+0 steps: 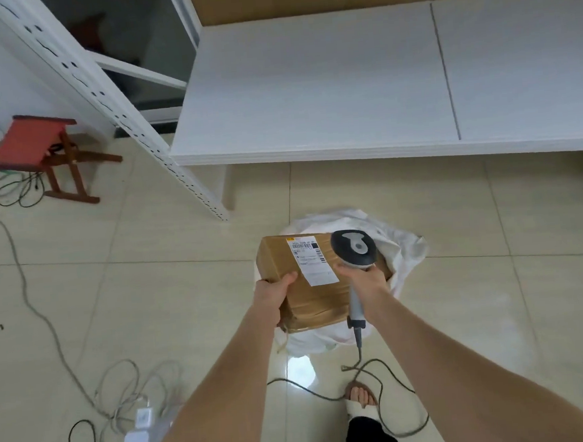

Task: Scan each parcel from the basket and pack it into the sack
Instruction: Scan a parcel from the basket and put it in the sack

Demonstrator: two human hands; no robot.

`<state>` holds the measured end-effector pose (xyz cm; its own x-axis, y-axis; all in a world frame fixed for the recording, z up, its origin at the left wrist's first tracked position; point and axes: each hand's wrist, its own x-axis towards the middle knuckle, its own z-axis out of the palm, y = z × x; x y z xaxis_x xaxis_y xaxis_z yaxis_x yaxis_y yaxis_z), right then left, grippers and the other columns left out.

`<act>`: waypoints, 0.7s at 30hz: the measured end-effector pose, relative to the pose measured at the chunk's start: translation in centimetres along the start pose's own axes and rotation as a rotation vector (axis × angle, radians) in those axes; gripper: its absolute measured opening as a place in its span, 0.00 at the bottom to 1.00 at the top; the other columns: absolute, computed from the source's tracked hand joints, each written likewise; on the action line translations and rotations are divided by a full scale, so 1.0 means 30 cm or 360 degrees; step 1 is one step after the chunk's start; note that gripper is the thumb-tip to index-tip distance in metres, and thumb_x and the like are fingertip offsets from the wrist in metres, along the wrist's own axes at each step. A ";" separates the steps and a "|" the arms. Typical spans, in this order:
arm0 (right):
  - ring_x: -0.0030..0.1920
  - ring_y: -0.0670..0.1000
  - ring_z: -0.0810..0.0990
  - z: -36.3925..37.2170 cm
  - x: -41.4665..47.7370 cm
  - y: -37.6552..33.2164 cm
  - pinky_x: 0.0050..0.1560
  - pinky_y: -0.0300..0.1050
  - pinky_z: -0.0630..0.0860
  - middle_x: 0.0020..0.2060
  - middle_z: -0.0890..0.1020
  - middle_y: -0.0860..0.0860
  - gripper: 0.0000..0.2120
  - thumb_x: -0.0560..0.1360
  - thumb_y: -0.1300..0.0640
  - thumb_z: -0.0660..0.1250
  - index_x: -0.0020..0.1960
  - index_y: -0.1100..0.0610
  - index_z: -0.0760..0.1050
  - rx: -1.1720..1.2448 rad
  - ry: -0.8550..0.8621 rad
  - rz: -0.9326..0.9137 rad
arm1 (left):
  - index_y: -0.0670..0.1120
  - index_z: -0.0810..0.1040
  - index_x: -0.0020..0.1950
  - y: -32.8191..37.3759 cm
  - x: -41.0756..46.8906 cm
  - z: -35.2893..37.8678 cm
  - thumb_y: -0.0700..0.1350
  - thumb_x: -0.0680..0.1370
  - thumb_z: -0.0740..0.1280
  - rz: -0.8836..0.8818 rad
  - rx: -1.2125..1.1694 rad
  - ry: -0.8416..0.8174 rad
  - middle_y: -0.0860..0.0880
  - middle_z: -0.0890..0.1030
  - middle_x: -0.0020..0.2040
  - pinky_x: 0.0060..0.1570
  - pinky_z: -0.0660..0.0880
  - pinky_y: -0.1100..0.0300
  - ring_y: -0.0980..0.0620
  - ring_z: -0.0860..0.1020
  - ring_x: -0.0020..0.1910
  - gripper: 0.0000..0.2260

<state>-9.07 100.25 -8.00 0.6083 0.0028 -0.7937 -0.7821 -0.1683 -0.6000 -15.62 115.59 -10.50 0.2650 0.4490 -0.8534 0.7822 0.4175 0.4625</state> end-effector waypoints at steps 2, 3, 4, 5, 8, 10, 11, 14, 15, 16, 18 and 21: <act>0.50 0.55 0.74 0.048 0.095 0.043 0.54 0.46 0.70 0.43 0.77 0.50 0.15 0.70 0.56 0.76 0.51 0.54 0.73 -0.0036 0.0053 0.0003 | 0.40 0.72 0.64 -0.015 0.119 0.030 0.51 0.72 0.73 -0.0059 0.0023 -0.0044 0.42 0.78 0.58 0.56 0.74 0.45 0.41 0.76 0.55 0.25; 0.51 0.55 0.74 0.070 0.139 0.068 0.54 0.46 0.69 0.44 0.77 0.51 0.15 0.70 0.56 0.76 0.52 0.54 0.73 -0.0039 0.0081 0.0014 | 0.41 0.73 0.64 -0.024 0.175 0.044 0.51 0.73 0.72 -0.0090 0.0038 -0.0064 0.42 0.78 0.57 0.58 0.74 0.45 0.40 0.77 0.55 0.24; 0.51 0.56 0.74 0.091 0.179 0.092 0.54 0.46 0.69 0.46 0.77 0.51 0.16 0.71 0.55 0.76 0.54 0.55 0.73 -0.0039 0.0110 0.0030 | 0.42 0.72 0.65 -0.034 0.229 0.059 0.52 0.74 0.71 -0.0124 0.0049 -0.0089 0.42 0.78 0.57 0.58 0.73 0.45 0.41 0.76 0.55 0.24; 0.52 0.56 0.74 0.107 0.218 0.118 0.54 0.47 0.69 0.47 0.77 0.52 0.17 0.71 0.55 0.76 0.55 0.55 0.74 -0.0043 0.0142 0.0047 | 0.43 0.70 0.66 -0.046 0.278 0.073 0.52 0.75 0.70 -0.0167 0.0050 -0.0123 0.43 0.77 0.57 0.58 0.73 0.45 0.41 0.75 0.55 0.24; 0.55 0.58 0.74 0.143 0.331 0.193 0.57 0.49 0.71 0.49 0.78 0.54 0.16 0.70 0.53 0.75 0.53 0.55 0.74 -0.0073 0.0246 0.0073 | 0.45 0.66 0.69 -0.088 0.421 0.121 0.55 0.76 0.68 -0.0295 0.0066 -0.0263 0.43 0.75 0.58 0.61 0.72 0.43 0.40 0.74 0.57 0.26; 0.52 0.56 0.74 0.160 0.405 0.240 0.54 0.48 0.70 0.48 0.78 0.54 0.15 0.71 0.53 0.75 0.51 0.53 0.72 -0.0066 0.0290 0.0058 | 0.45 0.66 0.70 -0.128 0.511 0.149 0.56 0.75 0.69 -0.0369 0.0089 -0.0318 0.41 0.75 0.62 0.62 0.71 0.39 0.38 0.74 0.60 0.28; 0.51 0.55 0.74 0.170 0.440 0.261 0.54 0.48 0.70 0.48 0.78 0.53 0.15 0.71 0.54 0.75 0.51 0.53 0.72 -0.0044 0.0306 0.0047 | 0.45 0.66 0.70 -0.144 0.554 0.160 0.56 0.75 0.69 -0.0391 0.0089 -0.0333 0.40 0.74 0.63 0.62 0.71 0.39 0.37 0.73 0.61 0.29; 0.49 0.54 0.74 0.209 0.536 0.314 0.53 0.46 0.70 0.45 0.78 0.52 0.12 0.71 0.55 0.75 0.49 0.53 0.73 0.0031 0.0360 -0.0020 | 0.45 0.67 0.69 -0.169 0.690 0.188 0.57 0.75 0.68 -0.0329 0.0087 -0.0332 0.41 0.76 0.59 0.59 0.72 0.43 0.39 0.75 0.57 0.28; 0.48 0.53 0.75 0.225 0.570 0.325 0.52 0.46 0.70 0.44 0.78 0.51 0.11 0.71 0.55 0.75 0.48 0.54 0.73 0.0053 0.0363 -0.0049 | 0.45 0.68 0.69 -0.164 0.740 0.201 0.58 0.75 0.67 -0.0251 0.0108 -0.0325 0.42 0.77 0.58 0.59 0.73 0.44 0.40 0.76 0.55 0.27; 0.47 0.52 0.75 0.240 0.606 0.338 0.52 0.45 0.70 0.42 0.79 0.50 0.10 0.71 0.56 0.75 0.46 0.54 0.74 0.0071 0.0357 -0.0074 | 0.45 0.68 0.69 -0.152 0.785 0.217 0.58 0.76 0.66 -0.0168 0.0118 -0.0309 0.42 0.78 0.58 0.60 0.72 0.45 0.41 0.76 0.55 0.26; 0.44 0.49 0.74 0.274 0.675 0.354 0.51 0.44 0.69 0.37 0.77 0.45 0.11 0.71 0.56 0.75 0.40 0.50 0.72 0.0111 0.0319 -0.0123 | 0.46 0.67 0.71 -0.118 0.867 0.246 0.57 0.78 0.64 -0.0014 0.0096 -0.0276 0.43 0.77 0.60 0.63 0.71 0.43 0.41 0.76 0.58 0.26; 0.38 0.41 0.71 0.318 0.765 0.384 0.50 0.43 0.67 0.37 0.74 0.40 0.15 0.71 0.57 0.75 0.38 0.47 0.69 0.0189 0.0217 -0.0163 | 0.44 0.65 0.73 -0.103 0.972 0.267 0.52 0.81 0.61 0.0153 0.0064 -0.0219 0.42 0.76 0.63 0.63 0.71 0.43 0.40 0.75 0.60 0.23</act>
<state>-5.42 107.78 -34.07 0.6916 -0.1208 -0.7121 -0.7210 -0.0568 -0.6906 -5.81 121.06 -38.73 0.4121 0.3718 -0.8318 0.7707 0.3448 0.5359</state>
